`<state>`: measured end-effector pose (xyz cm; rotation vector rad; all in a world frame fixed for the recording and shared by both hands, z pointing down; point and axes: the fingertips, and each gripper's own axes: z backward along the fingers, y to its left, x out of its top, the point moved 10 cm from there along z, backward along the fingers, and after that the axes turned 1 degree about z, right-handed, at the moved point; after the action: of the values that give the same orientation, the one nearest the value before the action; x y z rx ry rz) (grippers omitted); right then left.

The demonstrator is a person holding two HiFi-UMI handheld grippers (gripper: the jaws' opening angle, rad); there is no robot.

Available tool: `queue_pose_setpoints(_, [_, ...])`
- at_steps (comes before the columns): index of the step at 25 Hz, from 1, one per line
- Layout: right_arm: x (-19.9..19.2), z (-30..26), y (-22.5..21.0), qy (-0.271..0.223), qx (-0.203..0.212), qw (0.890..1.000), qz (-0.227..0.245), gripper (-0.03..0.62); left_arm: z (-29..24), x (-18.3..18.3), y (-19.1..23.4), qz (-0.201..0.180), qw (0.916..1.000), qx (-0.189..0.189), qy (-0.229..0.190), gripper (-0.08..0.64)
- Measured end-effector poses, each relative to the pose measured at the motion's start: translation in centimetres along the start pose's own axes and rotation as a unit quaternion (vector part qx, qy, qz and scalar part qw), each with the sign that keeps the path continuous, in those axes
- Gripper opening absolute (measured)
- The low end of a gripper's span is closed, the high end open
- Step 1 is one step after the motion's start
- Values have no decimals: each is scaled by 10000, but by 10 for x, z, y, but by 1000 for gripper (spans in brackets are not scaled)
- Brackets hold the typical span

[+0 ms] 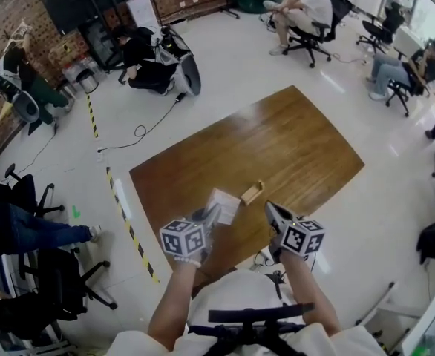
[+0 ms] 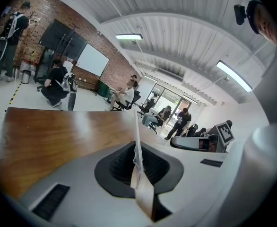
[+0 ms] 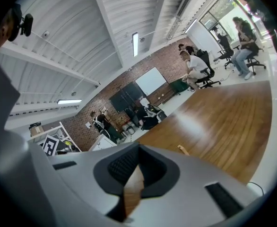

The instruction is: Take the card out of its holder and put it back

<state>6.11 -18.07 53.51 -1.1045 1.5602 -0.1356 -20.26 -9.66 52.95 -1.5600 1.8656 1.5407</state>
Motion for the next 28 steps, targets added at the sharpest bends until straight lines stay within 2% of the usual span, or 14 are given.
queue_pose_setpoints(11, [-8, 9, 2, -3, -38, 10000, 17, -3, 0, -3, -6, -149, 9998, -97, -47, 15])
queue_pose_setpoints(16, [-5, 10, 3, -43, -53, 10000, 1, -3, -9, 4, -8, -145, 9997, -183, 56, 15])
queue_pose_setpoints(23, [-2, 13, -2, -122, -122, 9998, -67, -3, -31, 28, -11, -666, 9973, -141, 269, 14])
queue_pose_setpoints(28, [-3, 20, -6, -176, -228, 9995, -90, -3, -62, 47, -10, -1205, 9911, -139, 543, 14])
